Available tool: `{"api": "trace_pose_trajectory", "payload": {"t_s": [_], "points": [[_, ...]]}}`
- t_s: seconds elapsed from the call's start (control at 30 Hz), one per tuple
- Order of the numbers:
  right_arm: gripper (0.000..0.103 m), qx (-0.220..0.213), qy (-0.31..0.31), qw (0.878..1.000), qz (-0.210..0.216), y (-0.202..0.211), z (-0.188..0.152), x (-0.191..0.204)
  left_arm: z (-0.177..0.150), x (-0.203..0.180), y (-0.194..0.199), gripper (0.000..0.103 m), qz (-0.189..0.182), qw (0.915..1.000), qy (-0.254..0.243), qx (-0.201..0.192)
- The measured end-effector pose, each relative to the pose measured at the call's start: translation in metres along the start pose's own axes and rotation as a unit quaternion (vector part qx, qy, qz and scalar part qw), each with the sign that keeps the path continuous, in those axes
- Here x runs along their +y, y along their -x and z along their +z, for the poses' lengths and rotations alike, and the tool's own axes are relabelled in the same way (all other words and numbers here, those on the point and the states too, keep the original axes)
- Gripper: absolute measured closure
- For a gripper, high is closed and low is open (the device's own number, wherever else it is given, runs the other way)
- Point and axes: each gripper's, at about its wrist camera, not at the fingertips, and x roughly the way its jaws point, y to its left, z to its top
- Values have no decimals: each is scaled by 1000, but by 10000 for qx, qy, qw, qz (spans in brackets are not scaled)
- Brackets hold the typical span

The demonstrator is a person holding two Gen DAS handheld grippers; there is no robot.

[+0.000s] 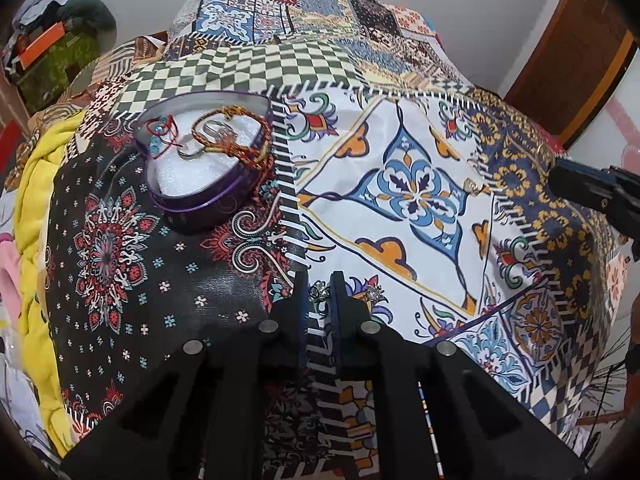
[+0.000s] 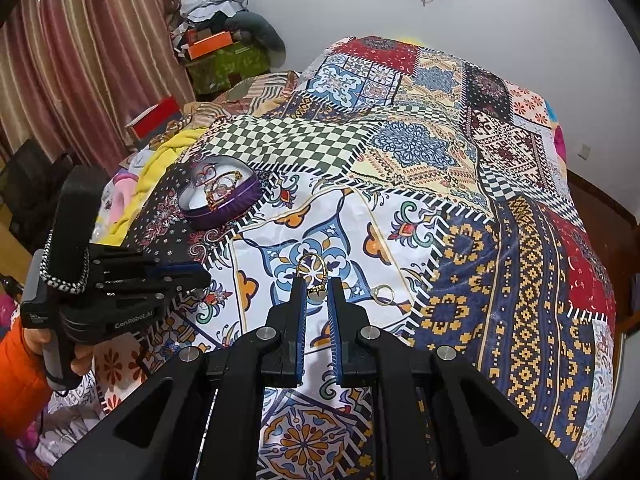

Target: Organize jewelry

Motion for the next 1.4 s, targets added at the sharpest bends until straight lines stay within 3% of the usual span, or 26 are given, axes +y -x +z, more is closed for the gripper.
{"api": "trace_pose_trajectory", "payload": {"t_s": [0.63,1.1,1.4], "points": [[94,-431,191,9985,269,10,34,37,24,19,107,94,-93,9910,159,-1329],[94,-505,446,9959,607,-25,72,82,41,50,114,94,93,9856,298,-1661],[94,-284,420,9960,740,-69,88,87,63,70,92,95,133,9853,411,-1653]]}}
